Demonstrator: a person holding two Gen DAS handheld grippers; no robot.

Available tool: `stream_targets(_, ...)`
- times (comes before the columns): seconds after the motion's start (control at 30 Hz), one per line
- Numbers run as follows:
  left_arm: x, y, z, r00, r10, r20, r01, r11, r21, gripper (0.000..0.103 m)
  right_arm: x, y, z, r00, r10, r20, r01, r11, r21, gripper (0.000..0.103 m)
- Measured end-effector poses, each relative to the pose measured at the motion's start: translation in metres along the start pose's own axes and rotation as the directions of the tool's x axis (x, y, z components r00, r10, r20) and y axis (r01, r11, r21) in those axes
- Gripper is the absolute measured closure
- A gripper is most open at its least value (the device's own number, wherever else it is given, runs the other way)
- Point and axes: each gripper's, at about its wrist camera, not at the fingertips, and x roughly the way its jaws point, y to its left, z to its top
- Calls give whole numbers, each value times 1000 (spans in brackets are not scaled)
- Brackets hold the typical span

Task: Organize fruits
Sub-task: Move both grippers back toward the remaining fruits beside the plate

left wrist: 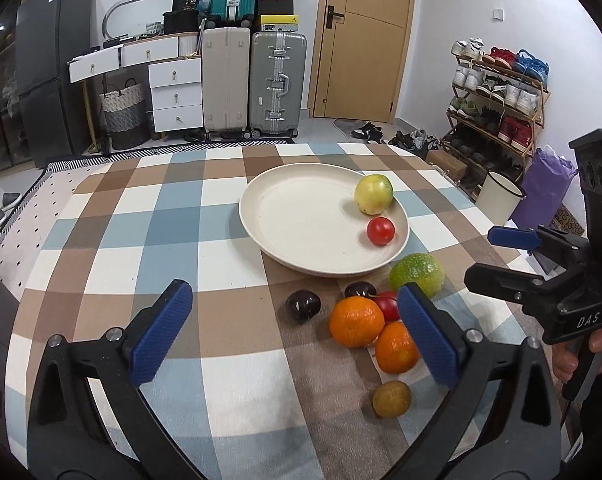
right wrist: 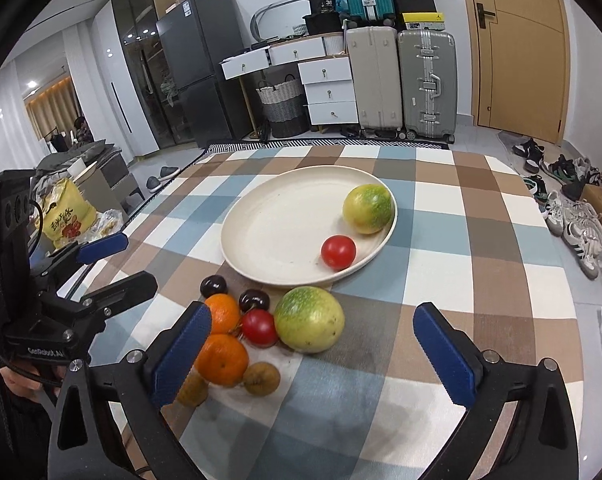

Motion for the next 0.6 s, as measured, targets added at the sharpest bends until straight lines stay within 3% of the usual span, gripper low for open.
stream_targets(0.23, -19, -4, -10, 1000, -8, 10, 8, 1000, -11, 1, -11, 8, -14, 1000, 0, -10, 0, 1000, 1, 1)
stream_targets(0.6, -29, -20, -31, 1000, -14, -16, 14, 1000, 16, 1, 2, 15, -35, 996, -5, -94, 1, 999, -41, 0)
